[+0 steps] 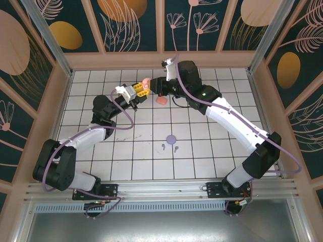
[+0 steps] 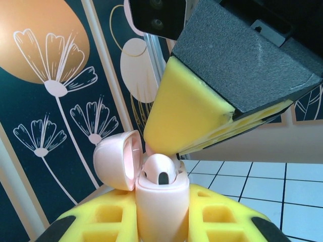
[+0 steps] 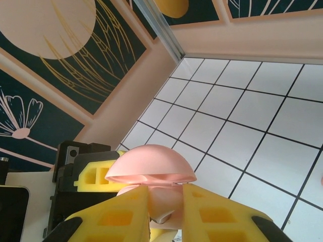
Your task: Insert wireless bluetooth earbuds into charging case
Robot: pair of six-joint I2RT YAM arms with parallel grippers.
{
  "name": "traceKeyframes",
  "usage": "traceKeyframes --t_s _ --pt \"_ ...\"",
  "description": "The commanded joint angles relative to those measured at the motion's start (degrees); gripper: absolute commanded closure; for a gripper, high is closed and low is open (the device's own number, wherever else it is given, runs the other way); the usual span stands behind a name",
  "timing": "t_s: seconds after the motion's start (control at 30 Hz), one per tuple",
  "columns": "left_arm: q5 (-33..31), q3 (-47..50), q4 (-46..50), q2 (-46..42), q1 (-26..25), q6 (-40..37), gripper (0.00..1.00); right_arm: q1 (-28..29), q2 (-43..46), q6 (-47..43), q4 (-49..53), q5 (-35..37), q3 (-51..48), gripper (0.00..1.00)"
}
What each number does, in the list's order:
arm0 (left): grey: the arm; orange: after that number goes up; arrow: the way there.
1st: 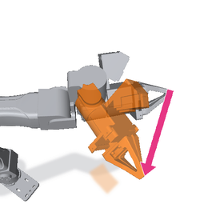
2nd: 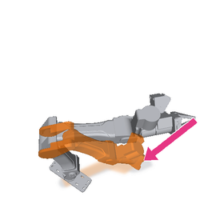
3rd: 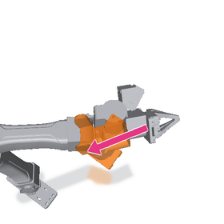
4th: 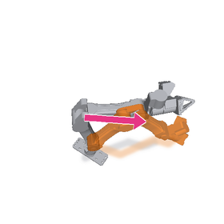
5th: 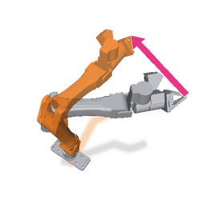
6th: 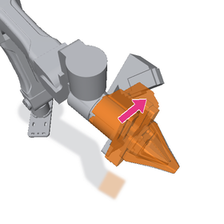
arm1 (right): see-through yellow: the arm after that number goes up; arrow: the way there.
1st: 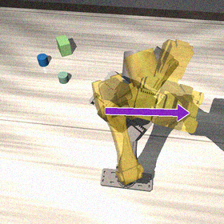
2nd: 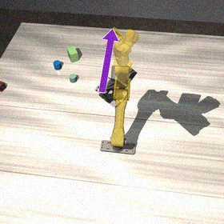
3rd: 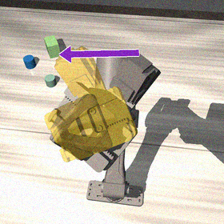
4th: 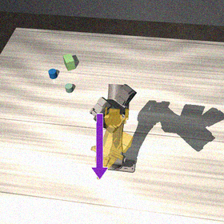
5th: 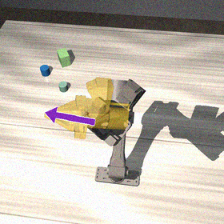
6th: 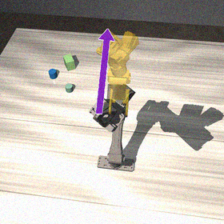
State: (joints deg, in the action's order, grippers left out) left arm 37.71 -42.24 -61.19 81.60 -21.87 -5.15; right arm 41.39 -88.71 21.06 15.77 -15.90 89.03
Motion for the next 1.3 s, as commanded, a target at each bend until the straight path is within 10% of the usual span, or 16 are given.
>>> traceKeyframes --t_s 0.0,0.57,1.0,1.27 --pt "0.61 -2.16 -1.12 0.38 -0.28 -0.59 1.00 1.33 -1.69 -1.50 3.56 0.24 1.80 0.79" --pt "0.74 -1.03 -2.32 1.18 -0.97 0.39 1.00 -4.56 -0.82 3.91 1.76 3.56 10.11 0.45" --pt "1.53 -1.18 -1.66 1.54 -1.60 0.33 1.00 -9.58 -26.41 2.42 25.31 -14.13 45.32 0.87" --pt "0.27 -2.28 -0.49 2.54 -1.70 0.36 1.00 -6.35 -19.59 0.59 24.60 -14.17 32.19 0.94"
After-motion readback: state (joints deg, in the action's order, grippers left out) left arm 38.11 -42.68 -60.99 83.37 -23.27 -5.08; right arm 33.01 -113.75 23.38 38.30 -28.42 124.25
